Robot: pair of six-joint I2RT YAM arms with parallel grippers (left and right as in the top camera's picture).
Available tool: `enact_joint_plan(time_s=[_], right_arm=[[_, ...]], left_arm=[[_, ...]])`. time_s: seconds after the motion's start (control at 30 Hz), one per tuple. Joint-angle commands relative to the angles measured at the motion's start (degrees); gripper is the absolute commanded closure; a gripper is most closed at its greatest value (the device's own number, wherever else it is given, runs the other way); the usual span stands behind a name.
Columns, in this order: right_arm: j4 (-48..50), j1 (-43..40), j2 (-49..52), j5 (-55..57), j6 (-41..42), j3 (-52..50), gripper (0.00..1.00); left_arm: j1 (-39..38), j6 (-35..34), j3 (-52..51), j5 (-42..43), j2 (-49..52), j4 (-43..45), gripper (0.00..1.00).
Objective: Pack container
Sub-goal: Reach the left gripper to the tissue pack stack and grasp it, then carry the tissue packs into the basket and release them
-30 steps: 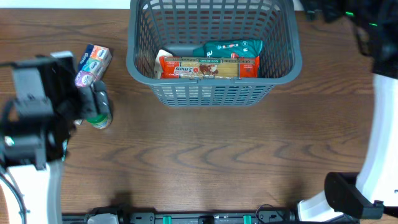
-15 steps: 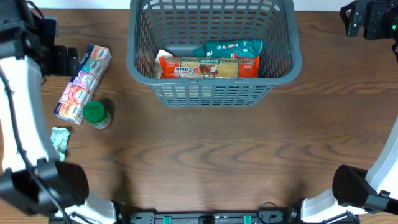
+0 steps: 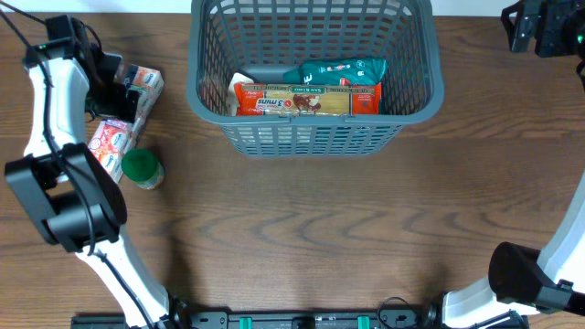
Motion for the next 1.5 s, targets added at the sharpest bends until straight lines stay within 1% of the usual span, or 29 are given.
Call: enact_joint_plan(time_s=[0.0,0.23,0.43,0.47,0.53,0.57,0.63,0.67,0.77,0.83,0.9,0.93,1.07,1.17,1.23,1.33,1.47], right_arm=[[0.0,-0.6,0.0,0.6,1.1,0.0,0.01],[0.0,-0.5,0.0,0.6,1.2,0.0,0.01],[-0.4,-0.6,0.0,0.7,2.2,0.0,0.01],[-0.4,-0.6,0.0,0.8,2.2,0.0,0.01],[-0.5,-0.6,0.0,0.8,2.2,0.0,0.01],[-0.4,-0.6,0.0,0.9,2.2,0.0,0.01],[-0.5,-0.6,0.0,1.7,2.2,-0.1,0.01],[-0.5,-0.6,0.0,2.4,2.2,-0.2,0.01],[-1.3,-0.6,0.0,6.3,2.2,-0.7,0.01],[-2.1,-1.2,0.3,10.4,4.2,-1.3,0.01],[-2.4,-2.8,0.7,11.9,7.0,-2.4,0.01],[-2.4,-3.8,0.8,11.8,7.7,-3.2,0.01],[-2.4,-8.4,1.3,10.4,10.8,-8.5,0.01],[-2.1,-11.4,1.3,10.0,14.5,-14.1,0.01],[-2.0,-13.0,1.3,9.3,16.3,-18.1,0.01],[-1.0,-14.4,1.3,8.0,16.7,-23.5,0.01],[1.0,-14.9,1.3,7.5,16.7,-29.6,0.01]], left_arm=[[0.2,1.2,0.9,0.4,3.1,0.0,0.02],[0.2,1.4,0.9,0.4,8.7,2.4,0.02],[0.2,1.4,0.8,0.4,10.6,3.6,0.00],[0.2,1.4,0.8,0.4,10.5,3.7,0.07],[0.2,1.2,0.9,0.4,10.2,3.5,0.30],[0.1,0.6,0.9,0.4,9.9,3.4,0.37],[-0.2,-1.5,1.1,0.4,8.7,3.3,0.56],[-0.2,-2.8,1.2,0.4,7.9,3.3,0.60],[-0.5,-7.9,2.4,0.9,4.1,3.3,0.69],[-0.6,-12.5,3.6,0.9,0.5,3.3,0.81],[-0.6,-15.9,4.8,0.9,-3.5,3.3,0.92],[-0.6,-16.8,5.5,0.9,-5.8,3.1,0.94],[-0.6,-19.0,8.3,0.8,-14.3,0.7,0.95],[-1.0,-19.1,9.9,1.0,-20.5,-1.1,0.94],[-2.1,-18.5,10.5,3.3,-24.3,-1.9,0.95],[-5.6,-13.8,10.7,10.7,-29.6,-2.1,0.95],[-13.7,-7.6,10.7,12.5,-33.5,-1.3,0.94]])
